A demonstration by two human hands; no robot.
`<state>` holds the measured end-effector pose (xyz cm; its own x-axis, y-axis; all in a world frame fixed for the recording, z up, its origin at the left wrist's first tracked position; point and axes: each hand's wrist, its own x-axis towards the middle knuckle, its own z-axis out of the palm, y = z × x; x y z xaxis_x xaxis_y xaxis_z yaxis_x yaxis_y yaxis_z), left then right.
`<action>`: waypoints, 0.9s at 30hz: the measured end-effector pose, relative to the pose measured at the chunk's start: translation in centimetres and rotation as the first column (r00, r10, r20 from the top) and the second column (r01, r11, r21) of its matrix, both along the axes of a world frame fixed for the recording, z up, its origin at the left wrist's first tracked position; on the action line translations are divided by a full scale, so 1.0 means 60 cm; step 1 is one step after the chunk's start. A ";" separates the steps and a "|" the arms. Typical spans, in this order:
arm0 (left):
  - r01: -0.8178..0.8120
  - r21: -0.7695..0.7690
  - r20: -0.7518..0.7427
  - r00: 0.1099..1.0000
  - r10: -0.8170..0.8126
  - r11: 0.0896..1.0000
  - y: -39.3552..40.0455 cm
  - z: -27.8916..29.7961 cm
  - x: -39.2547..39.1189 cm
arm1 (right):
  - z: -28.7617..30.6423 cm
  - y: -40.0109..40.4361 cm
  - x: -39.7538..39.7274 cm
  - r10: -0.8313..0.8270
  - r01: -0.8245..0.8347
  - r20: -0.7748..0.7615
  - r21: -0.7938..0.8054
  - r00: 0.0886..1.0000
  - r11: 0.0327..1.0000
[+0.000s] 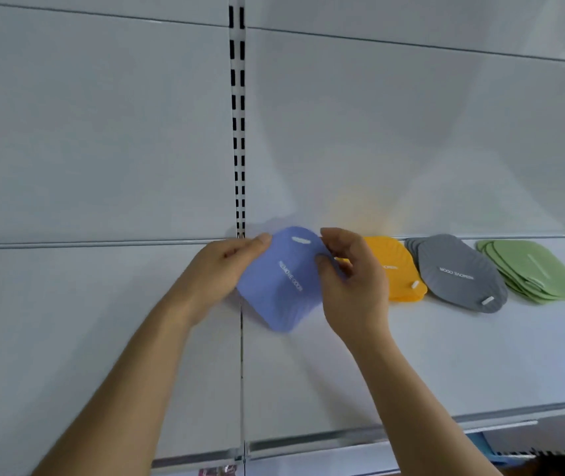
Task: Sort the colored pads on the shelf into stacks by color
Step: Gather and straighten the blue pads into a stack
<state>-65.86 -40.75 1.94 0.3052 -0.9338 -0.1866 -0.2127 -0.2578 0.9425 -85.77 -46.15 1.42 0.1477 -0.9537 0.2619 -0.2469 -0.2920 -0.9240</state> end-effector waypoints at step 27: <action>-0.556 -0.041 -0.203 0.818 0.538 0.830 0.120 -0.035 0.007 | 0.019 -0.172 0.060 0.489 -0.580 -0.847 0.296 0.206 0.759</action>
<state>-65.44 -33.58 -0.14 0.7418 -0.6381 -0.2064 0.1077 -0.1904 0.9758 -82.17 -56.46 2.57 0.7904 -0.5383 -0.2925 -0.6094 -0.7402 -0.2843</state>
